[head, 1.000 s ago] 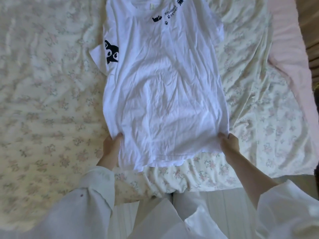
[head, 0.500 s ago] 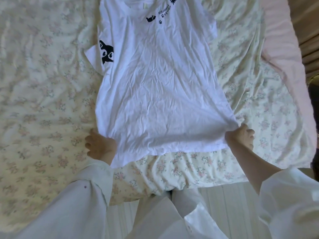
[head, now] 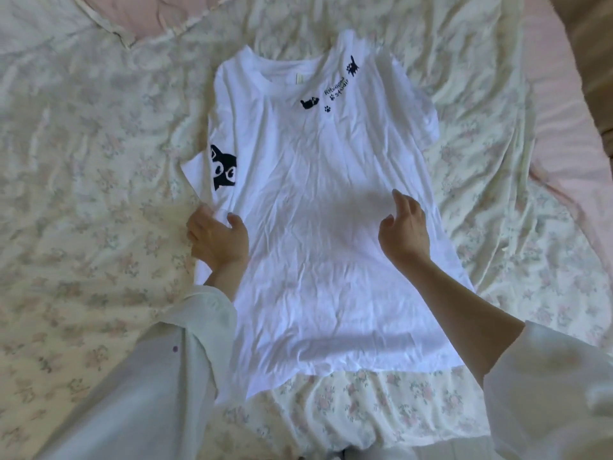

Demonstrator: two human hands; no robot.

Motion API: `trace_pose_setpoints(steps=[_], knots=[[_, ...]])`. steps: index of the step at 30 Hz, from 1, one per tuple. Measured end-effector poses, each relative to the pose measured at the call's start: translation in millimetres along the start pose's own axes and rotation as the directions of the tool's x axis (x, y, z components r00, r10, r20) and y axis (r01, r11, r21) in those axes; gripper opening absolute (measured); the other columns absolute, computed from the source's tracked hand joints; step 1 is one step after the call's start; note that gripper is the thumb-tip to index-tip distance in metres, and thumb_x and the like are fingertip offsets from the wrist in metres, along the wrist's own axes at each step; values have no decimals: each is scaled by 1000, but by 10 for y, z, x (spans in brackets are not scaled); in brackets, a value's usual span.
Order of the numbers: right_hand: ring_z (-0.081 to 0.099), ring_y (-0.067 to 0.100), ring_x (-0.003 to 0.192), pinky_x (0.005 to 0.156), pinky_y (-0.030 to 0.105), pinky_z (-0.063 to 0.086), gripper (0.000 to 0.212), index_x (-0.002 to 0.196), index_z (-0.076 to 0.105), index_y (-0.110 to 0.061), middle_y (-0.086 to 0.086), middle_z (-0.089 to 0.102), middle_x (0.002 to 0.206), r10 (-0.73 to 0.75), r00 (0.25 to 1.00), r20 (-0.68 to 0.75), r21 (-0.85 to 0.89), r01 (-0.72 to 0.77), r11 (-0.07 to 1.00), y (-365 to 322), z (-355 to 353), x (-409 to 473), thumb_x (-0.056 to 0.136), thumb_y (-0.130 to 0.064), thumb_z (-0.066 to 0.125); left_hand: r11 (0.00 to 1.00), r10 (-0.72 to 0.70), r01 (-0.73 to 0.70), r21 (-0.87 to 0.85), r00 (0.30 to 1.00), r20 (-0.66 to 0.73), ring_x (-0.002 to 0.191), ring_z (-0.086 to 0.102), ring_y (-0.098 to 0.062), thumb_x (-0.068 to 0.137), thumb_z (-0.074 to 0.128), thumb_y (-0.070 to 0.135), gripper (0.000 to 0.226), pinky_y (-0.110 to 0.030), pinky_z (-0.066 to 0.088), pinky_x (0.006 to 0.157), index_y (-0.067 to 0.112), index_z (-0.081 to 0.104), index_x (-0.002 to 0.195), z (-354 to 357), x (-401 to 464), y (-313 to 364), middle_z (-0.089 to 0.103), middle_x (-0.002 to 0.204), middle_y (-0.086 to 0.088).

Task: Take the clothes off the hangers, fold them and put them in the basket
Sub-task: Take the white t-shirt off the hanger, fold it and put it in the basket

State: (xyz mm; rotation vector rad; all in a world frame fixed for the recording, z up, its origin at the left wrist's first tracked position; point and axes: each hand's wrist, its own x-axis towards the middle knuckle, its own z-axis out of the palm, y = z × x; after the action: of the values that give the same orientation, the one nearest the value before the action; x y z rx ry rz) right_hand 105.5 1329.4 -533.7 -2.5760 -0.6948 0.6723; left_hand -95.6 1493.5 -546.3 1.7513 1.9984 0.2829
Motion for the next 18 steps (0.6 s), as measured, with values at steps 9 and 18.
trace_pose_setpoints(steps=[9,18], knots=[[4,23,146,118,44,6,62,150,13,-20,6,11,158,-293,938,186,-192,327,925,-871,499,842,93,-14,39,864,-313,411,-291,891,329,106,54,-25,85,59,42,58,-32,45,85,10,47,132,28,1371,377,56,123,-3],[-7,22,146,114,53,1,61,149,4,-29,5,-2,158,-226,925,304,-365,333,869,-1005,706,1117,95,-24,32,896,-278,107,-431,892,-356,108,55,-22,100,39,24,21,-20,38,82,12,56,106,-482,2185,290,60,111,-7]])
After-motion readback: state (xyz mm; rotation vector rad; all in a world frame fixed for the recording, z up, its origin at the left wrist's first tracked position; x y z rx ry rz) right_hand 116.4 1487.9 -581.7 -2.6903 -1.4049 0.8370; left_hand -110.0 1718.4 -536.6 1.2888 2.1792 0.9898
